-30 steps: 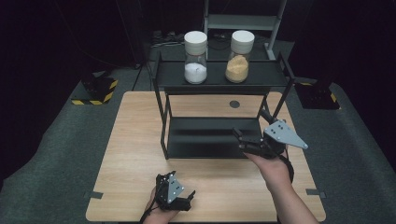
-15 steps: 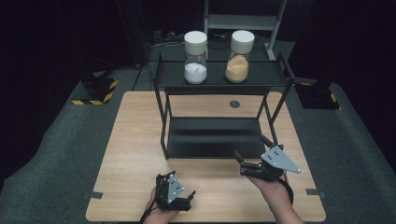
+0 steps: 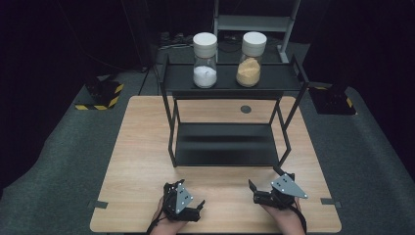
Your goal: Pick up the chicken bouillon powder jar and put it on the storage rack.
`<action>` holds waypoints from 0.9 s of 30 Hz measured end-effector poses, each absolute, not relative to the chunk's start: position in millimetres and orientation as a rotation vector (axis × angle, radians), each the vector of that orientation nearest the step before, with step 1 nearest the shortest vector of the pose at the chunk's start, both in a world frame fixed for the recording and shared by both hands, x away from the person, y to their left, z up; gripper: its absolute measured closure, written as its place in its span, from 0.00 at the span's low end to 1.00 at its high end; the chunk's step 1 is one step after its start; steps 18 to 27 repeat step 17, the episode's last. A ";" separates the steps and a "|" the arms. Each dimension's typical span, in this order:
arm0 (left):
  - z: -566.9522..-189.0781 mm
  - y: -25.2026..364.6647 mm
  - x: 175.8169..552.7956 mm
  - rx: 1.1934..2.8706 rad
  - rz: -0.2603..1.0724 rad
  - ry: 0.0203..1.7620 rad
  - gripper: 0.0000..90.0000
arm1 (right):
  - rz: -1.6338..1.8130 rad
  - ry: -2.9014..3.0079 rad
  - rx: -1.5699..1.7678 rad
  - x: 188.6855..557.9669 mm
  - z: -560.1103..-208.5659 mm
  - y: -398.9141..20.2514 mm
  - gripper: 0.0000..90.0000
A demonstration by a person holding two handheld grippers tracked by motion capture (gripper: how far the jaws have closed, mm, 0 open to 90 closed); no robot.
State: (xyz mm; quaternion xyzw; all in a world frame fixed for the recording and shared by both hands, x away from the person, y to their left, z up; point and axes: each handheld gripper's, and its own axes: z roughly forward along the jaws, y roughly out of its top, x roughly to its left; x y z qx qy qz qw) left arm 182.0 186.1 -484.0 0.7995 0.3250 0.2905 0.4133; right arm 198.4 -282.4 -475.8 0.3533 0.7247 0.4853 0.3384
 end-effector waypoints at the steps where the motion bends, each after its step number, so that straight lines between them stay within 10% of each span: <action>1: -484.1 186.0 181.9 2.010 0.731 0.818 0.02 | 1.252 1.898 0.920 197.4 -478.7 -282.7 0.00; 27: -484.7 185.6 181.1 2.003 0.735 0.824 0.02 | 1.141 1.965 0.941 189.2 -492.0 -284.7 0.00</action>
